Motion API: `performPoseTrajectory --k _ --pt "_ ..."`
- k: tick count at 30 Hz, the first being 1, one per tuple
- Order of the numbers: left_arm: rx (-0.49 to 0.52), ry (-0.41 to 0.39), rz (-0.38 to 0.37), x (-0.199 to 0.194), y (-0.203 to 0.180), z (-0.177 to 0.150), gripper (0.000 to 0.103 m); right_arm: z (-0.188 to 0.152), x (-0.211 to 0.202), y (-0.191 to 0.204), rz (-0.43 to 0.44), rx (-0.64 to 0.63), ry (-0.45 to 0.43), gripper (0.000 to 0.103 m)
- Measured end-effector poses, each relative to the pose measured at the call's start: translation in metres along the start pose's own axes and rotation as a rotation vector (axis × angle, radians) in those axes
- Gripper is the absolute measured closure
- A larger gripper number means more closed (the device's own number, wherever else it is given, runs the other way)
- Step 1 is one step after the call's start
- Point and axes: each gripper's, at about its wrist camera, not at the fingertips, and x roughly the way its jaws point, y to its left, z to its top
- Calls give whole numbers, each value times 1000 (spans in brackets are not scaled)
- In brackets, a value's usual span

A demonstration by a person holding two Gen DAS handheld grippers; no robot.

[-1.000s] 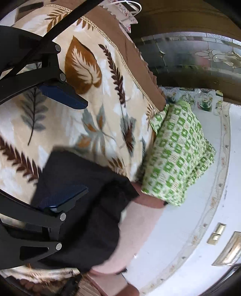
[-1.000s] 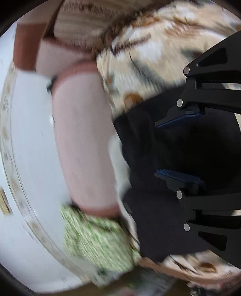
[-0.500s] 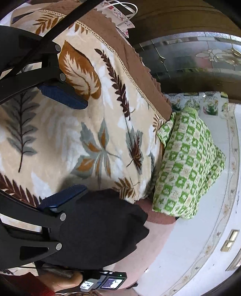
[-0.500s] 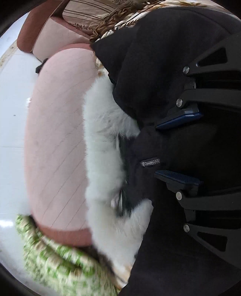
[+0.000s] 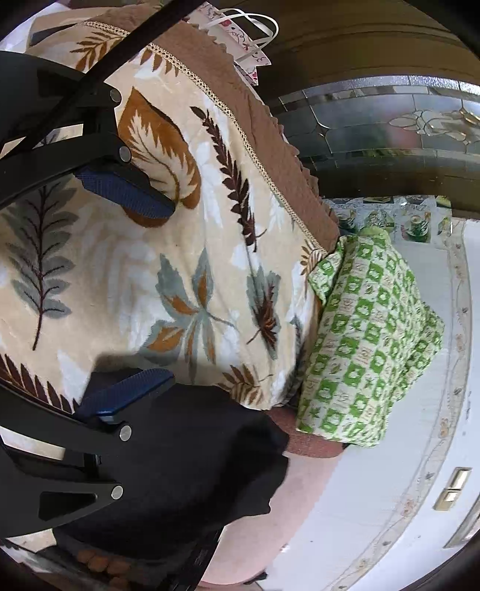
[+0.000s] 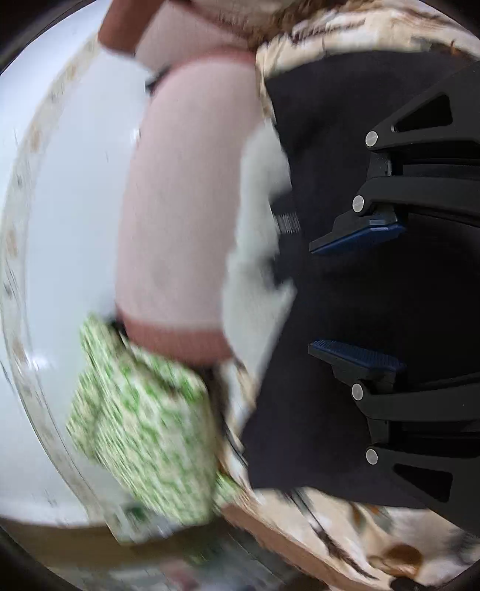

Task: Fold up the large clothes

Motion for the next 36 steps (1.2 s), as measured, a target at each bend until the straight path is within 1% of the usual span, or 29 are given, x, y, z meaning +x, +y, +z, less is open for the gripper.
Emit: performPoseTrajectory --k 3,6,7,8,10,11,13,15,16,17,19,20,21,22,24,25,27,28,30,32,34,36 --pt "23 6 11 4 -4 -1 20 7 50 11 12 43 63 52" --pt "37 28 19 15 -8 -1 20 15 103 8 -23 38 164 48" --pt "43 42 23 20 -11 -2 20 15 118 2 -31 61 195 48" --pt "49 55 28 25 -14 -3 20 16 131 -7 -26 102 216 48" --pt "65 87 38 37 -20 -7 20 16 137 -17 1 139 216 46" --pt "77 110 37 42 -24 -10 20 15 136 -19 8 142 213 46" --pt "96 140 22 46 -29 -15 20 19 124 -16 -8 122 202 46" --pt "110 150 11 46 -33 -18 20 26 90 -11 -38 98 114 47" --pt "111 146 12 45 -33 -19 20 27 66 -10 -48 89 48 47" --pt "109 142 16 44 -33 -19 20 27 44 -8 -34 70 2 47" --pt "100 144 18 43 -33 -20 20 22 14 -1 20 21 -39 47" --pt "94 144 17 43 -32 -20 20 15 0 4 43 -4 -58 52" --pt "88 143 17 43 -32 -20 20 11 -7 10 59 -24 -71 59" --pt "86 141 20 42 -32 -20 20 5 -12 19 86 -47 -80 62" --pt "89 136 29 42 -32 -20 20 -1 -6 35 144 -66 -57 72" --pt "93 136 32 42 -33 -21 20 -2 6 44 159 -73 -29 73" --pt "99 138 34 43 -34 -20 20 -4 34 56 132 -70 12 73" --pt "101 139 34 44 -34 -20 20 -2 54 61 92 -82 29 73" --pt "106 146 31 45 -35 -21 20 -1 91 62 -27 -97 63 73" --pt "110 156 27 47 -36 -22 20 4 122 53 -85 -59 129 72" --pt "117 167 23 50 -39 -23 20 11 137 51 -110 -54 175 72" --pt "127 173 24 52 -43 -25 20 12 140 55 -135 -87 183 71"
